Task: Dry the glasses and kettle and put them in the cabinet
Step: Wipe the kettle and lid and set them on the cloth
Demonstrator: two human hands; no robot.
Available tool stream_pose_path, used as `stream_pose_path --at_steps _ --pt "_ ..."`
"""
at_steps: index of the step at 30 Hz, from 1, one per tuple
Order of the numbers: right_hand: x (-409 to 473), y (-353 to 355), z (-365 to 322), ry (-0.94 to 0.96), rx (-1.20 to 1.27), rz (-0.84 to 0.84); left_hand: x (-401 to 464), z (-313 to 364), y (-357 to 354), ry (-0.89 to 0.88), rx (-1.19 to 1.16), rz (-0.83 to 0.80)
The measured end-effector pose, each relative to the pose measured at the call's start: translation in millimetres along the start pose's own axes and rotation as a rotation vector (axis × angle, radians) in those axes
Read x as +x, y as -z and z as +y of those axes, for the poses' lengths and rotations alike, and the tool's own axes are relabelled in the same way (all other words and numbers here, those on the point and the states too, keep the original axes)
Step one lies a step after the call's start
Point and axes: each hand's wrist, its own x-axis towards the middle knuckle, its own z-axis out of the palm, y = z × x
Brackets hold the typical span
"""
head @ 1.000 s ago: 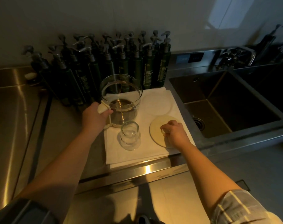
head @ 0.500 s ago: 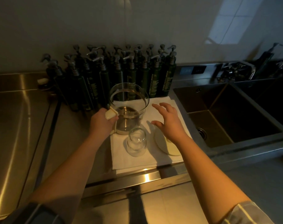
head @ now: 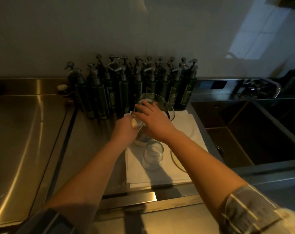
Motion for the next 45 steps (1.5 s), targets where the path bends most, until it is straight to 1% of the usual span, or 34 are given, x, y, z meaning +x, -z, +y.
stream_pose_path --at_steps 4,7,9,14,16,18,19,21,22,24,26,28,31,36,39,42,45 --pt "5.6 -8.4 0.4 0.007 -0.079 -0.012 -0.6 2.2 -1.5 -0.058 0.056 0.006" --pt "6.4 -8.6 1.2 0.003 -0.107 0.018 -3.2 5.2 -2.4 -0.083 0.06 0.034" --pt "5.2 -8.6 3.0 0.002 -0.1 0.056 -5.4 5.0 -2.9 -0.089 0.013 0.05" --pt "-3.9 -11.0 13.9 -0.038 -0.074 0.172 -8.6 -5.3 -0.1 -0.032 -0.225 0.096" --pt "-8.0 -11.4 16.9 -0.041 -0.067 0.233 -9.8 -10.3 0.8 0.072 -0.297 0.103" --pt "-11.0 -11.7 17.7 -0.035 -0.059 0.263 -10.8 -13.1 1.5 0.257 -0.396 0.087" --pt "-12.2 -12.1 17.8 -0.034 -0.056 0.268 -9.9 -14.9 0.7 0.381 -0.471 0.051" --pt "-14.7 -13.0 18.1 -0.036 -0.054 0.275 -10.3 -11.2 1.3 0.64 -0.693 -0.062" --pt "-16.1 -13.4 18.5 -0.04 -0.053 0.281 -11.7 -5.8 3.0 0.739 -0.844 -0.126" --pt "-20.1 -13.9 20.5 -0.052 -0.05 0.299 -10.7 3.5 2.9 0.849 -1.131 -0.23" --pt "-25.9 -14.0 24.2 -0.067 -0.045 0.316 -11.5 15.2 2.9 0.901 -1.341 -0.289" --pt "-32.4 -13.3 27.0 -0.091 -0.031 0.309 -9.7 23.3 1.2 0.887 -1.423 -0.299" --pt "-39.7 -13.2 30.8 -0.111 -0.002 0.314 -2.8 26.2 -6.9 0.863 -1.421 -0.287" --pt "-54.5 -17.1 38.5 -0.13 0.032 0.405 0.7 32.5 -24.4 0.892 -1.5 -0.253" --pt "-65.7 -16.8 42.9 -0.133 0.046 0.464 2.0 39.7 -30.7 0.879 -1.536 -0.199" --pt "-73.0 -11.7 46.1 -0.153 0.048 0.486 3.3 52.4 -31.0 0.824 -1.513 -0.162" --pt "-79.7 -6.3 47.5 -0.199 0.066 0.457 4.7 63.6 -28.4 0.753 -1.489 -0.167"
